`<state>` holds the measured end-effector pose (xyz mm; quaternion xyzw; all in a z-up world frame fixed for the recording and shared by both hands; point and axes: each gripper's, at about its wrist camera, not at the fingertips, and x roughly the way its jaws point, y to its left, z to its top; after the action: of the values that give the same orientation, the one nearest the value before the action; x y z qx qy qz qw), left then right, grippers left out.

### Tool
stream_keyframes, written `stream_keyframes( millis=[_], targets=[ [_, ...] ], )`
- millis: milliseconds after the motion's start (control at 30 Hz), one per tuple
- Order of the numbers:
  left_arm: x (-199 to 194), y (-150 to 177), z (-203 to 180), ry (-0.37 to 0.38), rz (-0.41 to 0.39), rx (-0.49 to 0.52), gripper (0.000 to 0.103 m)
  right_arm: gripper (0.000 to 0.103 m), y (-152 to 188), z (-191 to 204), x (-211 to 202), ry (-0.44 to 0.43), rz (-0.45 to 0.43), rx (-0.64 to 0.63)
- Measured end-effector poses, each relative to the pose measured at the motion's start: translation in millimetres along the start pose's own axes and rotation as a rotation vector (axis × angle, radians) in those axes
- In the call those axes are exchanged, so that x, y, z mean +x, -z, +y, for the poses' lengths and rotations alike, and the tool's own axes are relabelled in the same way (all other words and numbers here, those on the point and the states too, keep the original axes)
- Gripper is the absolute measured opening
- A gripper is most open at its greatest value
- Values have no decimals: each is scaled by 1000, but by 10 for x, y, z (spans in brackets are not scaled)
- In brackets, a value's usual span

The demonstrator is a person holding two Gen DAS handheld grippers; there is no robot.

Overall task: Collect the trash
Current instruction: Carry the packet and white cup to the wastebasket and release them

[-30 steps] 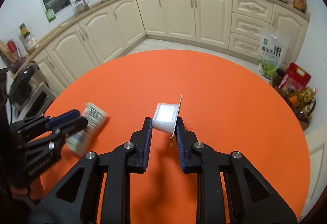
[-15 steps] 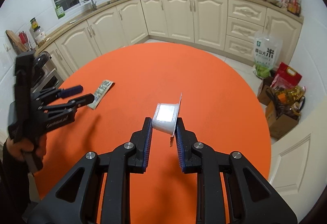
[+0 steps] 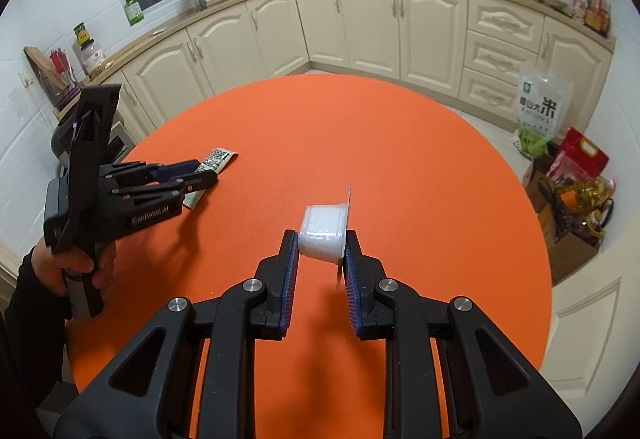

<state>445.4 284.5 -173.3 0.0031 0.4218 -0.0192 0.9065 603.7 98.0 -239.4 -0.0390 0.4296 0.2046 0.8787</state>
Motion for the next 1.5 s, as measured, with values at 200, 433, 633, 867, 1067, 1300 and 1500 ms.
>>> stream_keyframes(
  millis=[200, 433, 633, 867, 1067, 1300, 1500],
  targets=[
    [0, 19, -74, -10, 0, 12, 10, 21, 3, 18, -24, -13, -10, 2],
    [-365, 129, -377, 67, -39, 50, 9, 21, 117, -42, -241, -5, -32, 4],
    [-817, 289, -979, 170, -78, 133, 10, 21, 382, -222, -675, 33, -82, 57],
    [-1220, 538, -2025, 326, -105, 251, 10, 21, 1000, -642, -1456, 174, -152, 156],
    [-1252, 723, -2733, 428, -81, 355, 10, 21, 1673, -928, -1900, 416, -134, 208],
    [-737, 768, -3355, 454, 20, 431, 10, 21, 2319, -1401, -1828, 425, -66, 354],
    [51, 671, -3979, 417, 158, 491, 14, 21, 2713, -1657, -1577, 408, -1, 411]
  ],
)
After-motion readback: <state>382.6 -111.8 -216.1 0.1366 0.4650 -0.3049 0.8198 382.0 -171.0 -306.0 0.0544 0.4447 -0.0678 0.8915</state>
